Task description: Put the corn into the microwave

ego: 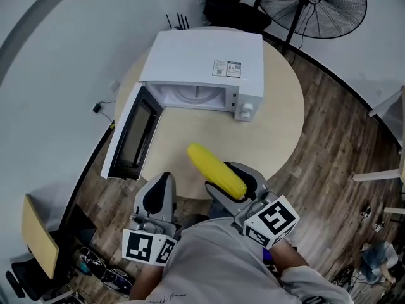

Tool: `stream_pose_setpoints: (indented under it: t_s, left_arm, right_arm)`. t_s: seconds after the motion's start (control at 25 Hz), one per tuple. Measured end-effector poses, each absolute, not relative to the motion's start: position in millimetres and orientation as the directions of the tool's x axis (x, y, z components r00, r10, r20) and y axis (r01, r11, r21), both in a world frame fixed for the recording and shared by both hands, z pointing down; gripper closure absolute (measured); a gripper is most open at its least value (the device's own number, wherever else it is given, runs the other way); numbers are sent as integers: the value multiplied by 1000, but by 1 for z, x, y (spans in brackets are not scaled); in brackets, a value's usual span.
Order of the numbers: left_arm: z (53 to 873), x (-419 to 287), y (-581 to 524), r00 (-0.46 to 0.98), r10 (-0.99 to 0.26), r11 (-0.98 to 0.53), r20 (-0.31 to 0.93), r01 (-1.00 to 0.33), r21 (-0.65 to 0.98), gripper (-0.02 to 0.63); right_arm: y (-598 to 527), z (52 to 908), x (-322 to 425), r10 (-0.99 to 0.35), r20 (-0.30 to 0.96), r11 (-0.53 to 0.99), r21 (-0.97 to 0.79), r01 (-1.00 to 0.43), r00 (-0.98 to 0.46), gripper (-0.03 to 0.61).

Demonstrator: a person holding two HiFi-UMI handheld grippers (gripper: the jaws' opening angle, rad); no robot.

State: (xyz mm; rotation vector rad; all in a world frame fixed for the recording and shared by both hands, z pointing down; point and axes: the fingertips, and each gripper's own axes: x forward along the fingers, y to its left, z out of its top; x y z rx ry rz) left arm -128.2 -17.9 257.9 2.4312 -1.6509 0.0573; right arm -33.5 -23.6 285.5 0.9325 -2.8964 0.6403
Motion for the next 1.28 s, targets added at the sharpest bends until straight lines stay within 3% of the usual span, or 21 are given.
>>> stream_pose_setpoints:
  t_s: [1.28]
  left_arm:
    - [299, -144, -77, 434, -883, -389, 177, -890, 239, 614]
  right_arm:
    - [-117, 359, -50, -630, 252, 638, -371, -675, -734, 321]
